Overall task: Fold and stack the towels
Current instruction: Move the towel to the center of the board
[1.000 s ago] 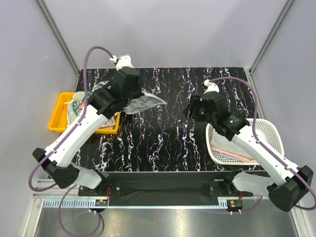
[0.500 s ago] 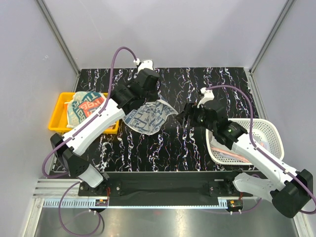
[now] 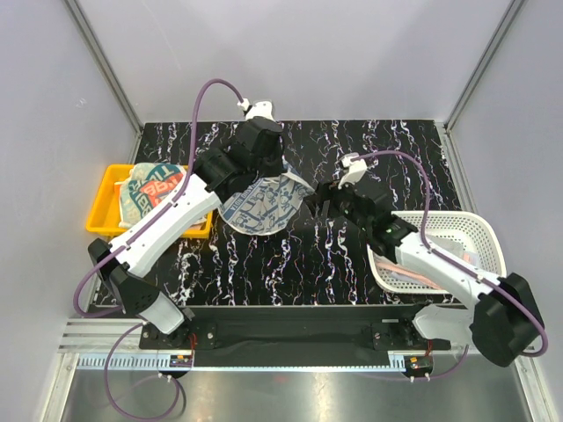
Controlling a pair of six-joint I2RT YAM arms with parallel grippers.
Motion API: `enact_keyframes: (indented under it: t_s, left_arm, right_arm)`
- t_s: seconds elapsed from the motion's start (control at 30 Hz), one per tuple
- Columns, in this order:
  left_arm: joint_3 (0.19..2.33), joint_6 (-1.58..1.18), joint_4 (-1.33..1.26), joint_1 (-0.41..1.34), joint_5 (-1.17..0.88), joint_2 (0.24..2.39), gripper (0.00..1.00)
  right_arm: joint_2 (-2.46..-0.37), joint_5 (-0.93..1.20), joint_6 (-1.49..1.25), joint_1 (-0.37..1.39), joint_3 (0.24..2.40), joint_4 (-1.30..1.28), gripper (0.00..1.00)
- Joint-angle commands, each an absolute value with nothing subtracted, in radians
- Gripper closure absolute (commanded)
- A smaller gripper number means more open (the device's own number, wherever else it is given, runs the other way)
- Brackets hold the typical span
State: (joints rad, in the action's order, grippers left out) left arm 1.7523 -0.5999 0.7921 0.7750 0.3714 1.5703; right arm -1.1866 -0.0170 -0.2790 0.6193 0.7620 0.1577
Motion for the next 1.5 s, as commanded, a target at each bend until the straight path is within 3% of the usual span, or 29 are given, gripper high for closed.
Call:
enact_keyframes:
  t_s: [0.0,0.17,0.23,0.27,0.4,0.47,0.8,1.2,1.33,1.47]
  left_arm:
    - [1.810,-0.578,0.764,0.779,0.356,1.568,1.00]
    - [1.825,-0.560,0.779,0.779,0.357,1.566,1.00]
    - [1.827,-0.555,0.782,0.778,0.356,1.563,1.00]
    - [1.827,-0.554,0.788,0.779,0.356,1.560,1.00]
    - [1.801,-0.552,0.799,0.778,0.356,1.522,1.00]
    - [1.770,-0.552,0.801,0.779,0.348,1.491,1.00]
    - [1.790,-0.499,0.841,0.805,0.285,1.293,1.00]
    - [1.953,-0.463,0.857,0.813,0.242,1.253,1.00]
    - [1.942,-0.469,0.819,0.702,0.152,1.307,1.00]
    - [1.757,-0.534,0.665,0.519,-0.033,1.362,1.00]
  right_arm:
    - [-1.250,-0.058,-0.216,0.618,0.808,0.305,0.19]
    - [-1.310,-0.002,-0.229,0.618,0.856,0.307,0.41]
    - [-1.309,-0.002,-0.239,0.618,0.862,0.301,0.54]
    - [-1.298,-0.005,-0.244,0.620,0.865,0.295,0.69]
    - [-1.200,-0.047,-0.241,0.620,0.911,0.201,0.93]
    - [-1.169,-0.064,-0.232,0.620,0.975,0.086,1.00]
    - [-1.026,0.060,-0.141,0.620,1.278,-0.282,1.00]
    - [-1.025,0.120,-0.115,0.618,1.572,-0.437,1.00]
    - [-1.113,0.008,-0.080,0.620,1.594,-0.433,1.00]
    - [-1.289,-0.005,-0.093,0.563,1.554,-0.385,1.00]
